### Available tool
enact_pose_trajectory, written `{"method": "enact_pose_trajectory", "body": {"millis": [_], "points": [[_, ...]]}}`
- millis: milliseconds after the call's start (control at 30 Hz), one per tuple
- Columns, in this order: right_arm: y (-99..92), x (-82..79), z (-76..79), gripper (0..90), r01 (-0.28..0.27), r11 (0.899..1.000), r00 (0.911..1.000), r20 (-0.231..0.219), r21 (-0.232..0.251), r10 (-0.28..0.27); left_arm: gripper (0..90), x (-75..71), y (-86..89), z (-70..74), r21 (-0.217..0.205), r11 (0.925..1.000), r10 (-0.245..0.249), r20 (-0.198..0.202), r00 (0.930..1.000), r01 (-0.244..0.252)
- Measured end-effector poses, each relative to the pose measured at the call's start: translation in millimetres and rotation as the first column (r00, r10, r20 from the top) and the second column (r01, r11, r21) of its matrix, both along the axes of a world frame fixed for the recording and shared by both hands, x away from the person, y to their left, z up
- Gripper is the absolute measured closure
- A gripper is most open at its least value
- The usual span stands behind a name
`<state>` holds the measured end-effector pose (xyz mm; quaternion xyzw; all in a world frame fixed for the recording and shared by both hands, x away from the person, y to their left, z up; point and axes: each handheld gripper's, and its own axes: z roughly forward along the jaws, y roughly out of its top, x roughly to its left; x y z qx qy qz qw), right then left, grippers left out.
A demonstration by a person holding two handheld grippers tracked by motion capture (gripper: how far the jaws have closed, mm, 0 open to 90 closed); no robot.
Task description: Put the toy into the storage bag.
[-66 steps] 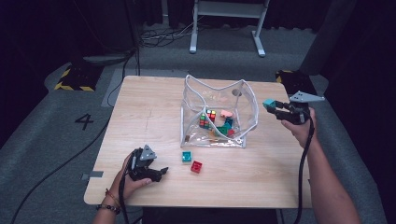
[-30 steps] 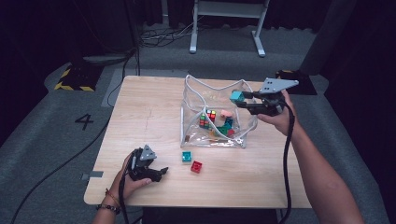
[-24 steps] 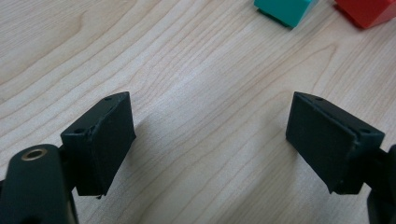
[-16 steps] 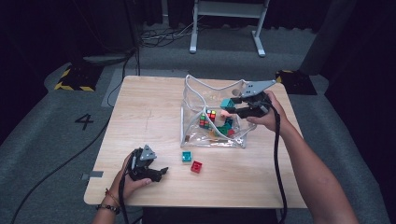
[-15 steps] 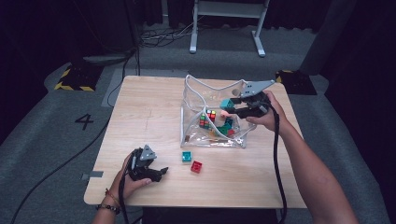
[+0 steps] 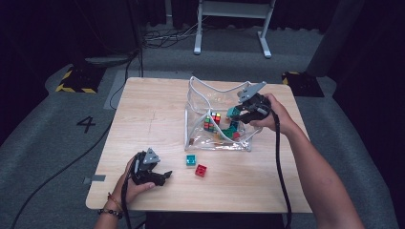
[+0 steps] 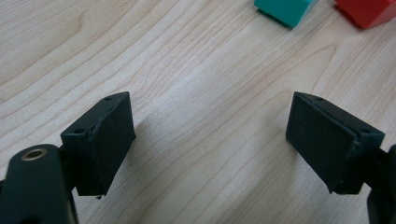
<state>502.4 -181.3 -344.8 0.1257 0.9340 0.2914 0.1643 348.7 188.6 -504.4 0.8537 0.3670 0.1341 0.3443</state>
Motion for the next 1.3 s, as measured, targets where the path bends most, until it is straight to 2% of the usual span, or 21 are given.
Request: {"method": "enact_pose_trajectory", "body": {"millis": [67,100,133,233,300,333,567,633,767,1067,1233,1300], "points": [[-1.0,-0.4,-0.8,59.4,-0.001,1.0,0.9998,-0.022,-0.03,0.0,15.6,0.0,0.0,0.0,0.0,1.0,0.0,0.0,1.0,0.0],[-2.0,1.1,-1.3,59.4,-0.021,0.998,0.9997,-0.013,-0.052,0.02,15.6,0.1,0.0,0.0,0.0,1.0,-0.001,0.0,1.0,0.001],[-3.4,0.8,-1.3,59.4,-0.019,0.997,0.9996,-0.024,-0.07,0.017,15.6,0.0,0.0,0.0,0.0,1.0,0.0,0.0,1.0,0.0],[-9.0,-1.1,-1.2,59.3,-0.019,0.996,0.9982,-0.058,-0.089,0.014,15.6,0.1,0.1,0.1,0.002,1.0,-0.002,0.001,1.0,0.002],[-12.6,-1.2,-1.3,59.3,-0.03,0.992,0.9984,-0.052,-0.12,0.023,15.6,0.1,0.0,0.0,0.0,1.0,-0.001,0.0,1.0,0.001],[-14.1,-1.2,-2.1,59.3,-0.036,0.992,0.9978,-0.06,-0.117,0.029,15.6,0.0,-0.1,0.0,-0.002,1.0,0.0,0.0,1.0,0.0],[-25.5,-2.2,5.4,59.3,0.004,0.986,0.9972,-0.073,-0.167,-0.016,15.6,0.1,0.0,0.0,0.0,1.0,-0.001,0.0,1.0,0.001],[-29.7,-1.7,7.3,59.3,0.03,0.98,0.997,-0.064,-0.197,-0.044,15.6,0.1,0.1,0.1,0.002,1.0,-0.002,0.001,1.0,0.002],[-36.9,-1.3,8.4,59.4,0.042,0.979,0.9963,-0.065,-0.199,-0.056,15.6,0.2,0.2,0.1,0.002,1.0,-0.002,0.001,1.0,0.002],[-36.7,-2.7,9.4,59.2,0.04,0.978,0.9966,-0.062,-0.205,-0.054,15.6,0.3,0.2,0.0,0.002,1.0,-0.002,0.002,1.0,0.002],[-37.1,-3.1,9.1,57.3,0.032,0.982,0.9971,-0.062,-0.184,-0.044,15.6,0.1,0.0,0.0,0.0,1.0,-0.001,0.0,1.0,0.001],[-37.9,-4.4,8.4,56.6,0.028,0.987,0.9973,-0.062,-0.158,-0.038,15.6,0.2,0.1,0.0,0.002,1.0,-0.002,0.002,1.0,0.002]]}}
